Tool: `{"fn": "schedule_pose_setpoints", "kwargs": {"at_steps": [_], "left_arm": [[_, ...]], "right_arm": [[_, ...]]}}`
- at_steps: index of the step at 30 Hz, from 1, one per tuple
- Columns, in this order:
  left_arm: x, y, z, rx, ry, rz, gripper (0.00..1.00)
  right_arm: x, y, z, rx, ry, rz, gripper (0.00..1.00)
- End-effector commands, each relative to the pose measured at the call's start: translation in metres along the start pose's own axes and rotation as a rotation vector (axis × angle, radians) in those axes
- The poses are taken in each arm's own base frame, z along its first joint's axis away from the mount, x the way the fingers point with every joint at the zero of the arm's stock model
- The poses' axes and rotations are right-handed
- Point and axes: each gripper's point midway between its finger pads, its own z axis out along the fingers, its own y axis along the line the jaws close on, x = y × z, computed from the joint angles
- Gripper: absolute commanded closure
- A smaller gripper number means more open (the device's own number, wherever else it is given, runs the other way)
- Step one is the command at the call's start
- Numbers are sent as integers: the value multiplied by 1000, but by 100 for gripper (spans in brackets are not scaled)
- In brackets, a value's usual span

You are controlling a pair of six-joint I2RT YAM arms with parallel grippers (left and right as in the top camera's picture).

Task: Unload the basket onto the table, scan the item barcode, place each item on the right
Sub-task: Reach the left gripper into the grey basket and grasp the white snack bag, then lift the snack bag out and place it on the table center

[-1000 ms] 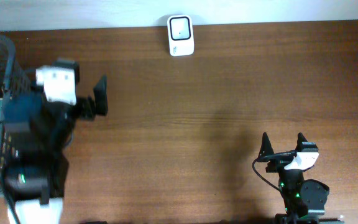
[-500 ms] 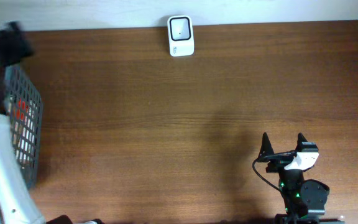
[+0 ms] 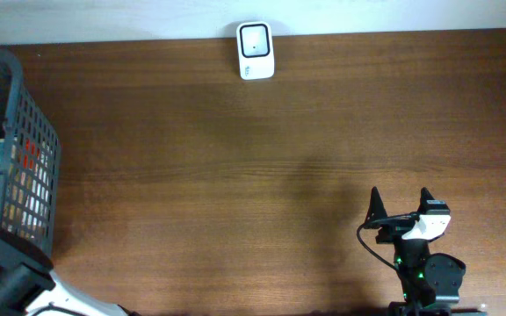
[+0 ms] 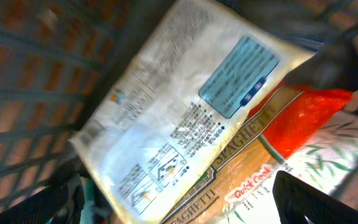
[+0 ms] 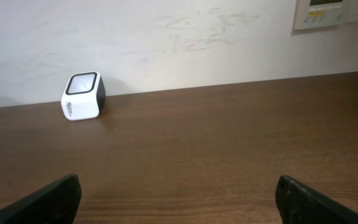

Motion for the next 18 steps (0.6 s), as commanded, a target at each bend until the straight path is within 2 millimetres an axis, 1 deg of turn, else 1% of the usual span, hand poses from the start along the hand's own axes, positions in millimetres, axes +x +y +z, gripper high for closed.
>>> {"fn": "schedule_pose_setpoints", "kwargs": {"at_steps": [1, 3, 4, 6, 7, 8, 10, 11, 12, 13, 14, 15, 16, 18], "left_arm": [[15, -5, 32, 41, 82, 59, 4], [15, -9, 48, 69, 83, 121, 4], [17, -10, 62, 74, 100, 123, 4], [24, -13, 79, 91, 134, 129, 3], [28, -17, 87, 114, 147, 135, 2], [33, -25, 99, 161, 161, 156, 2], [39, -20, 115, 138, 191, 158, 1], [43, -15, 126, 104, 213, 162, 1], [46, -11, 133, 87, 225, 163, 7], [44, -6, 135, 60, 221, 164, 29], [43, 0, 135, 26, 221, 166, 48], [42, 10, 133, -29, 232, 156, 55], [41, 15, 132, -65, 235, 127, 60], [36, 21, 127, -96, 227, 92, 81]], "right_arm": [[2, 2, 0, -12, 4, 7, 1], [2, 2, 0, -12, 4, 7, 1], [2, 2, 0, -12, 4, 7, 1], [2, 2, 0, -12, 4, 7, 1], [2, 2, 0, -12, 4, 7, 1], [2, 2, 0, -12, 4, 7, 1], [2, 2, 0, -12, 4, 7, 1], [2, 2, 0, -12, 4, 7, 1], [2, 2, 0, -12, 4, 7, 1], [2, 2, 0, -12, 4, 7, 1], [2, 2, 0, -12, 4, 7, 1], [2, 2, 0, -12, 4, 7, 1], [2, 2, 0, -12, 4, 7, 1], [2, 2, 0, -12, 4, 7, 1]]}}
